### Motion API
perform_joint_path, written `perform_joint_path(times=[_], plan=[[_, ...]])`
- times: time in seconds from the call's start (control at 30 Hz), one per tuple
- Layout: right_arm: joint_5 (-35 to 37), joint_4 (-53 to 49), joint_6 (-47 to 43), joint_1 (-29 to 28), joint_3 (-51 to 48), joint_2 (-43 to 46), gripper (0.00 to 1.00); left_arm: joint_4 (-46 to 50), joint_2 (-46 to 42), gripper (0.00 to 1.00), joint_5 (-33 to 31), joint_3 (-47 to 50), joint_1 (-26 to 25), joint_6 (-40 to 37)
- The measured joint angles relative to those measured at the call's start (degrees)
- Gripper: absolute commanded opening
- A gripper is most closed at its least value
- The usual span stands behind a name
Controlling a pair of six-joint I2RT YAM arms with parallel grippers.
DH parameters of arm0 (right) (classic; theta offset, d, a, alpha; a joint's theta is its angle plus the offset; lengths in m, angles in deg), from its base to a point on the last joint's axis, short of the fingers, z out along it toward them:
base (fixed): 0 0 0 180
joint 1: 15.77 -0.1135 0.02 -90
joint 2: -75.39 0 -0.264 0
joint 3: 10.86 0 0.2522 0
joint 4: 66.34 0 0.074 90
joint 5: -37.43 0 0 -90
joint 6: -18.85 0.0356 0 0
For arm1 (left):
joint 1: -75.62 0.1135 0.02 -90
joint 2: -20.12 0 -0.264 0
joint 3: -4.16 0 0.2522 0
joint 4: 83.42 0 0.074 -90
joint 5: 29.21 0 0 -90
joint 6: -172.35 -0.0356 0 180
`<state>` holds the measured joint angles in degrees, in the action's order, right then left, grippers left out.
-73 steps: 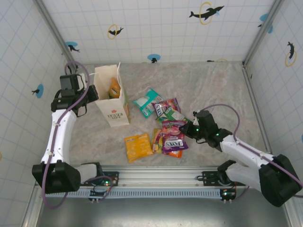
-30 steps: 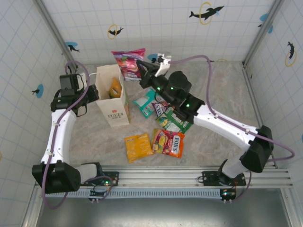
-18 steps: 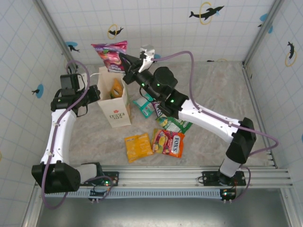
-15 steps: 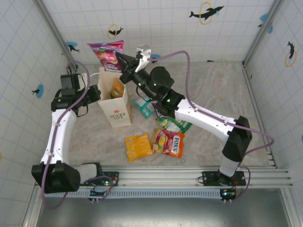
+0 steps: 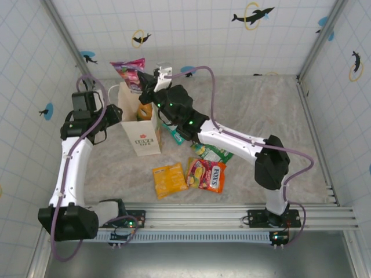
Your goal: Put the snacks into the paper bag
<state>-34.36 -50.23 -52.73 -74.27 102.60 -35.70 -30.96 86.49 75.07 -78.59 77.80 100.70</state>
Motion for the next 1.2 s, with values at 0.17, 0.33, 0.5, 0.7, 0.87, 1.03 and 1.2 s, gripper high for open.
perform_joint_path(times=[0.17, 0.33, 0.5, 0.7, 0.87, 1.03, 1.2], plan=[[0.17, -0.44, 0.68, 0.0, 0.42, -1.64, 0.0, -1.22, -1.16, 0.29, -2.14, 0.0, 0.0, 1.07], [-0.22, -1.73, 2.47, 0.0, 1.14, -2.58, 0.17, -2.03, -1.11, 0.31, -3.72, 0.0, 0.0, 1.22], [-1.57, -2.08, 3.82, 0.09, 2.03, -2.84, 0.38, -2.36, -1.11, 0.33, -4.52, 0.0, 0.0, 1.22], [-2.91, -2.05, 4.28, 0.11, 2.34, -2.84, 0.38, -2.99, -0.74, 0.35, -4.94, 0.0, 0.0, 1.22], [-4.44, -2.73, 3.78, 0.11, 1.05, -1.25, 0.39, -3.23, 0.37, 0.42, -4.66, 0.0, 0.0, 1.46], [-4.35, -3.85, 2.21, 0.11, -7.48, 7.28, 0.39, -3.23, 1.64, 0.42, -3.98, 0.0, 0.0, 1.44], [-3.3, -4.5, 1.79, 0.83, -17.31, 17.2, 0.4, -3.32, 2.82, 0.36, -2.16, 0.0, 0.0, 1.77]])
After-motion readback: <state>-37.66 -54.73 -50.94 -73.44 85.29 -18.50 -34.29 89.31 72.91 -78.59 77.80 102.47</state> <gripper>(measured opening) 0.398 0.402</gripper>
